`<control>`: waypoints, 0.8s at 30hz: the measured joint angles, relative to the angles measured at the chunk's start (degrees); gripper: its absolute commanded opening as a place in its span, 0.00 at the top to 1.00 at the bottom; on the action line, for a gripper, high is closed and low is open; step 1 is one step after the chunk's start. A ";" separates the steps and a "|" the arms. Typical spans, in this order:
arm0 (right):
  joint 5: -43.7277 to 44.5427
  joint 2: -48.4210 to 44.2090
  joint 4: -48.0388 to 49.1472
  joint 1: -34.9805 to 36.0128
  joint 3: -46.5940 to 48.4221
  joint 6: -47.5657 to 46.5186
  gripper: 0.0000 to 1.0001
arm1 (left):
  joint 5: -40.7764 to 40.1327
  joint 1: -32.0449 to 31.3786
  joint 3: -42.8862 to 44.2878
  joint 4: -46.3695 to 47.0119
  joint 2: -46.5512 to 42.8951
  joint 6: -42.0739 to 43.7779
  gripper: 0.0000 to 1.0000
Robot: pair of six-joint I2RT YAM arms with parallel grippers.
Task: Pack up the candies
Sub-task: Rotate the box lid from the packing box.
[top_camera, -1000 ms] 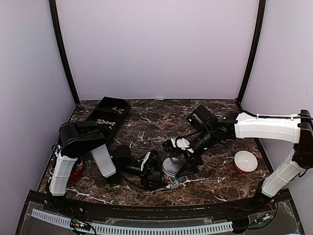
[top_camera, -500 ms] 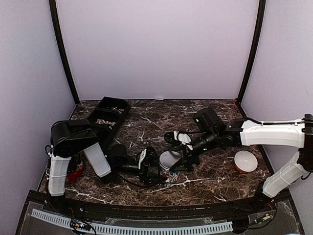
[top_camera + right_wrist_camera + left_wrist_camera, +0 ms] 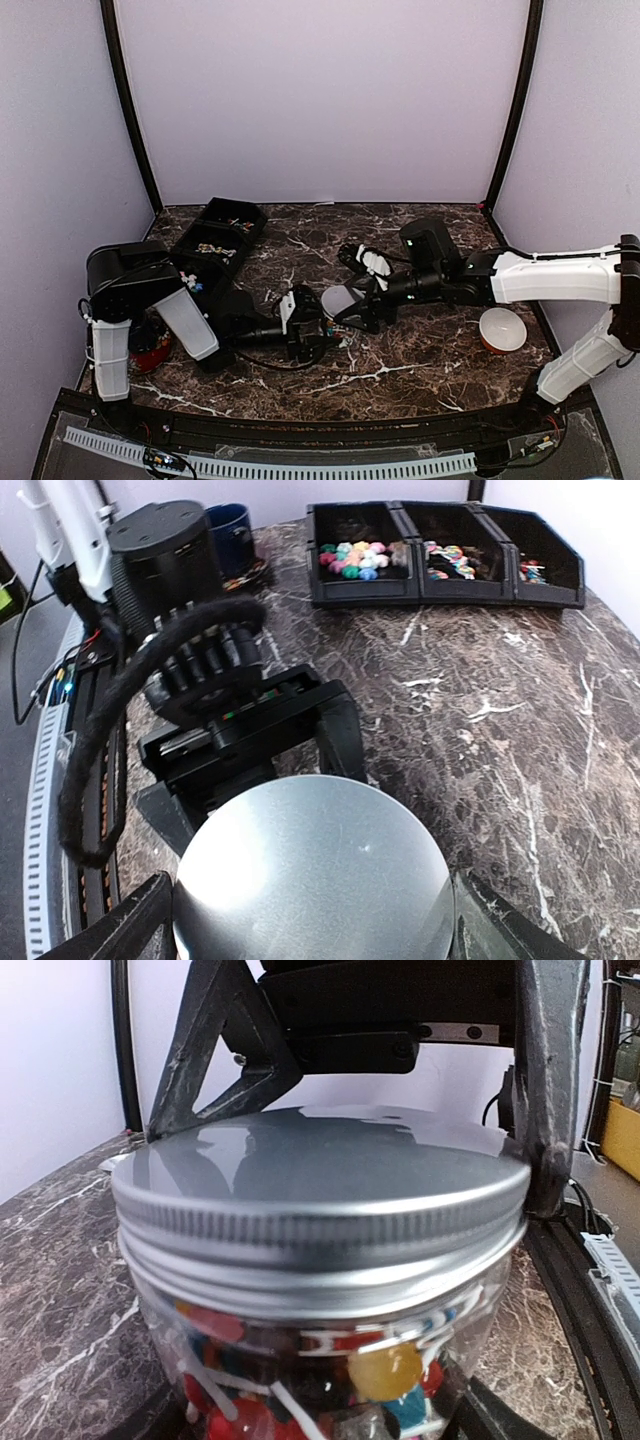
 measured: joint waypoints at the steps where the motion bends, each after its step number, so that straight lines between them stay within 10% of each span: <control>1: 0.72 0.00 0.59 0.02 -0.07 0.68 0.13 | -1.09 -0.11 0.00 -0.28 -0.28 0.33 0.28; 24: 23.71 4.72 6.45 5.25 4.07 16.98 0.03 | -23.34 -2.84 0.11 -10.34 -7.41 2.08 0.27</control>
